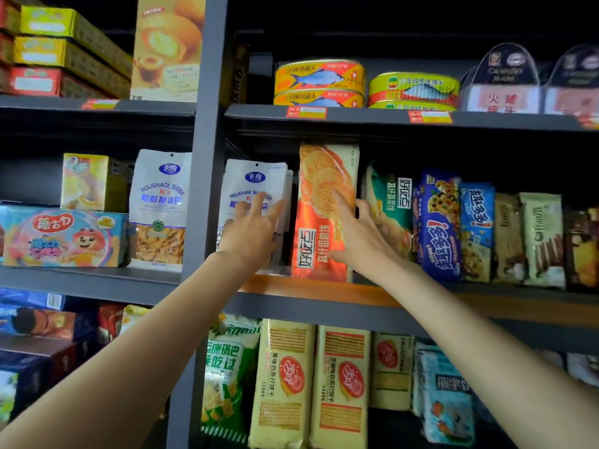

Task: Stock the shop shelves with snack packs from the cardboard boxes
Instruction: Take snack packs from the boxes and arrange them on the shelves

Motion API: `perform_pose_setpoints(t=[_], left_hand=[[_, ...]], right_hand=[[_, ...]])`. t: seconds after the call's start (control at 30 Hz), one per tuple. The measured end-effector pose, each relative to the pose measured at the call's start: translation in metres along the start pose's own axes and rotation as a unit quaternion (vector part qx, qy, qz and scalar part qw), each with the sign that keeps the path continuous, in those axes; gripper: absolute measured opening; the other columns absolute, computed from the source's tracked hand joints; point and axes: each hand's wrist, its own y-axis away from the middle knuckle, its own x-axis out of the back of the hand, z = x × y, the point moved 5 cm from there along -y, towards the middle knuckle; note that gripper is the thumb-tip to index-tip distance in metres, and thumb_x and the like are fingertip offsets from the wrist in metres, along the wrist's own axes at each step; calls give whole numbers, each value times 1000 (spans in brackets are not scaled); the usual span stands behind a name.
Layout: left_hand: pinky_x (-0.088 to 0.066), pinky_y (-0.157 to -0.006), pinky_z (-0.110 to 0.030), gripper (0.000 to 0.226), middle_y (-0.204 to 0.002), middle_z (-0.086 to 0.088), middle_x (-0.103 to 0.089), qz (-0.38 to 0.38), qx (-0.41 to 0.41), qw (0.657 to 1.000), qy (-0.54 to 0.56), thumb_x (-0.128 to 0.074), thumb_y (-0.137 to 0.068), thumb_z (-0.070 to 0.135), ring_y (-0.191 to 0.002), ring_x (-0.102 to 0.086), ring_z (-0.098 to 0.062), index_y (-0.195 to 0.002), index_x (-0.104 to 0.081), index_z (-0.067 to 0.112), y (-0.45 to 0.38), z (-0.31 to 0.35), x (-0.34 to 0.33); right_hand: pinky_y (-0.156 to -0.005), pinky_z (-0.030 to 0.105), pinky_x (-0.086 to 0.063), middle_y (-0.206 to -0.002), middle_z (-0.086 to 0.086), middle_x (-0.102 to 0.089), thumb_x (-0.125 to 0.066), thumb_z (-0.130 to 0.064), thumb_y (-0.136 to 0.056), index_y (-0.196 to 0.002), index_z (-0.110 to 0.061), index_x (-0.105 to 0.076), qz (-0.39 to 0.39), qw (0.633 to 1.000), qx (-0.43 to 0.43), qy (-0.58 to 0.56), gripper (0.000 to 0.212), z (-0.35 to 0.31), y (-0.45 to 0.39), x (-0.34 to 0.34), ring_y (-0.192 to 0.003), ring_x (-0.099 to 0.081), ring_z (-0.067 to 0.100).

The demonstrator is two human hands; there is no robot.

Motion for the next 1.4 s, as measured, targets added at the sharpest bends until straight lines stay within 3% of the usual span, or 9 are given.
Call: perform_pose_setpoints(t=[0.1, 0.23, 0.33, 0.53, 0.67, 0.8, 0.9, 1.07, 1.4], left_hand=[[-32, -104, -49, 63, -151, -10, -17, 65, 0, 998, 17, -55, -90, 23, -133, -25, -37, -144, -21, 20, 0, 10, 10], [-32, -101, -50, 61, -146, -10, -30, 173, -41, 979, 97, -57, -88, 32, -129, -32, -36, -142, -31, 20, -1, 32, 30], [-34, -99, -48, 70, -147, -7, -27, 169, -67, 977, 108, -63, -84, 37, -129, -31, -33, -143, -29, 23, -6, 50, 34], [-33, -100, -52, 80, -145, -12, -36, 212, -93, 970, 71, -75, -71, 38, -131, -35, -35, -140, -39, 22, -12, 64, 32], [-21, -108, -50, 89, -156, -10, -5, 150, -25, 985, 76, -64, -77, 53, -141, -8, -33, -148, -15, 30, -19, 76, 27], [-18, -109, -52, 95, -156, -13, 3, 143, 25, 986, 78, -63, -74, 58, -142, -3, -35, -148, -10, 28, -23, 90, 25], [-16, -109, -53, 103, -155, -15, 7, 146, 64, 985, 69, -64, -72, 60, -142, -1, -35, -149, -5, 24, -25, 98, 16], [-25, -105, -57, 115, -154, -16, 17, 99, 125, 981, 111, -69, -68, 58, -138, -8, -46, -147, 9, 30, -26, 100, 4], [-28, -105, -55, 116, -153, -19, 14, 102, 97, 983, 116, -71, -68, 56, -136, -13, -45, -148, 9, 28, -29, 93, 5]], right_hand=[[-107, 48, -30, -142, 7, -29, -68, -18, -83, -148, -31, -14, 13, 1000, 11, -7, 86, 4, 3, 6, -120, -45, 32], [-99, 47, -41, -113, -2, -56, -69, -19, -82, -132, -25, -49, 7, 995, 4, -104, 54, 23, 7, 8, -104, -59, 22], [-94, 44, -46, -109, -4, -62, -70, -21, -82, -117, -24, -61, 16, 989, -25, -147, 37, 45, 7, 13, -100, -61, 19], [-105, 49, -33, -142, 2, -37, -69, -28, -83, -142, -27, -37, -18, 999, -15, -34, 67, 84, 5, 12, -129, -37, 26], [-109, 50, -26, -151, 3, -25, -69, -32, -83, -147, -26, -24, -73, 997, 8, 39, 79, 98, -11, 7, -135, -25, 30], [-115, 55, -7, -159, -3, -6, -67, -35, -83, -151, -24, -10, -130, 978, 93, 136, 89, 97, -39, 0, -145, -2, 26], [-112, 59, 9, -159, -4, 2, -58, -39, -89, -151, -22, -9, -171, 943, 157, 238, 81, 96, -55, -15, -145, 13, 25], [-108, 62, 14, -159, 0, -2, -49, -36, -93, -151, -20, -11, -191, 917, 198, 289, 70, 97, -66, -34, -143, 20, 26], [-107, 63, 14, -159, -4, 3, -53, -31, -92, -152, -20, -5, -200, 902, 217, 315, 78, 95, -74, -50, -143, 22, 24]])
